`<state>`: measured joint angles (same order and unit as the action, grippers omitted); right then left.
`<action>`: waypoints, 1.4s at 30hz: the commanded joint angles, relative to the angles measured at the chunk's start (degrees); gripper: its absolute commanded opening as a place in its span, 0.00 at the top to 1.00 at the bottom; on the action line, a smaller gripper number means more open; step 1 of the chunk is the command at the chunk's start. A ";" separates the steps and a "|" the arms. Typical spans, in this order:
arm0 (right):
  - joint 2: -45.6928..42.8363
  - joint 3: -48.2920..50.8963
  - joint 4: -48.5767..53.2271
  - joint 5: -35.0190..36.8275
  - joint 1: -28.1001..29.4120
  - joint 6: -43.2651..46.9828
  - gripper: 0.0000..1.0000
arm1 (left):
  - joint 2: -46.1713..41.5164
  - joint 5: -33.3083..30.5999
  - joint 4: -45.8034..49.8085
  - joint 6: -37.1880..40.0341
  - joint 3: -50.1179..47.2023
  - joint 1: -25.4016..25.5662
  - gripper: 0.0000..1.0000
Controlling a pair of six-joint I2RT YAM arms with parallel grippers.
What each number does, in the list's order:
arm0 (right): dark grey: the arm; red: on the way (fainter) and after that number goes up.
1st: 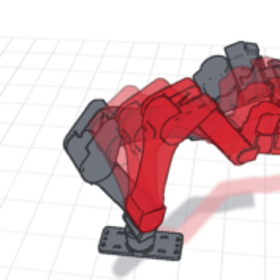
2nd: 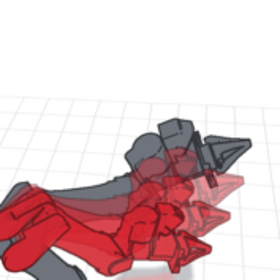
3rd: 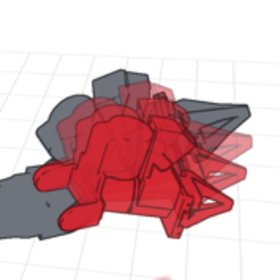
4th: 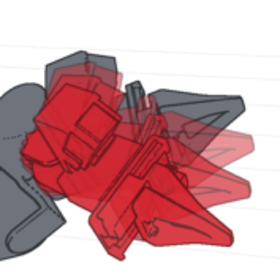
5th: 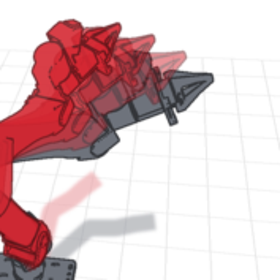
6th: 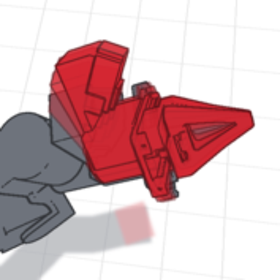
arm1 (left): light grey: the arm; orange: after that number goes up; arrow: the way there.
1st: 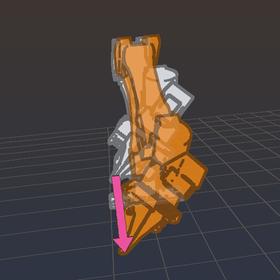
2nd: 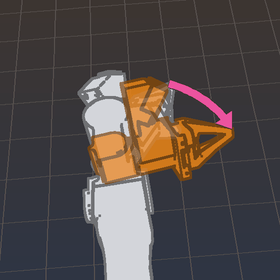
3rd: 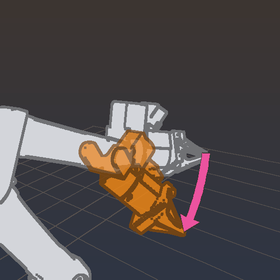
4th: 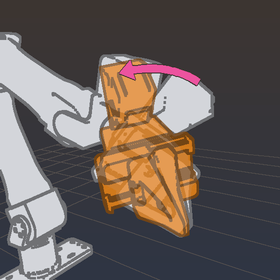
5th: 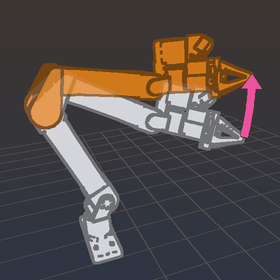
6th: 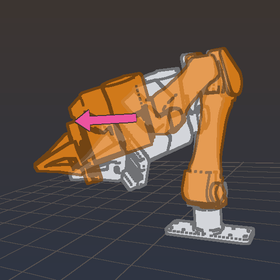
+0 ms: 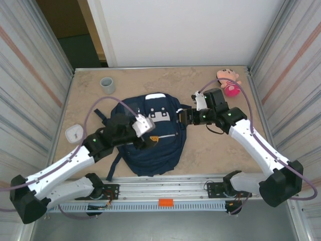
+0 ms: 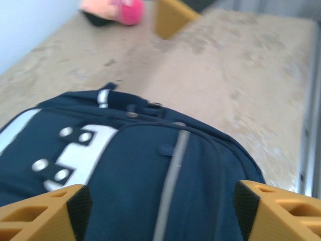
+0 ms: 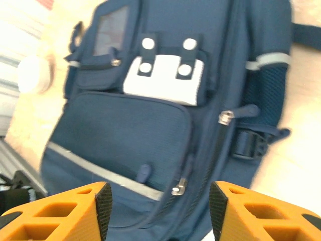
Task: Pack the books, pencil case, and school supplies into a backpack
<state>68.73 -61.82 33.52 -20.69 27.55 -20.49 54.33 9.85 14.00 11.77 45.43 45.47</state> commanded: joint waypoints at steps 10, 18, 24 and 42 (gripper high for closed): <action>3.89 -2.98 -7.43 1.39 11.65 -4.04 0.46 | -2.72 -4.97 6.11 -26.34 -1.51 -5.13 0.26; 10.19 10.23 -19.46 0.48 15.62 -11.88 0.47 | -3.05 -6.41 -0.69 -35.74 -14.86 -5.06 0.30; 17.64 17.95 -25.22 3.17 15.95 -14.35 0.47 | -0.03 -12.39 -4.56 -40.05 -24.28 -3.47 0.30; 12.86 2.38 -14.67 5.84 8.37 -3.47 0.38 | -7.60 -13.31 13.81 -47.65 -9.25 -21.62 0.23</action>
<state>83.02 -55.68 15.53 -14.98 39.75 -28.05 48.53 -5.98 22.00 -33.36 33.71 30.06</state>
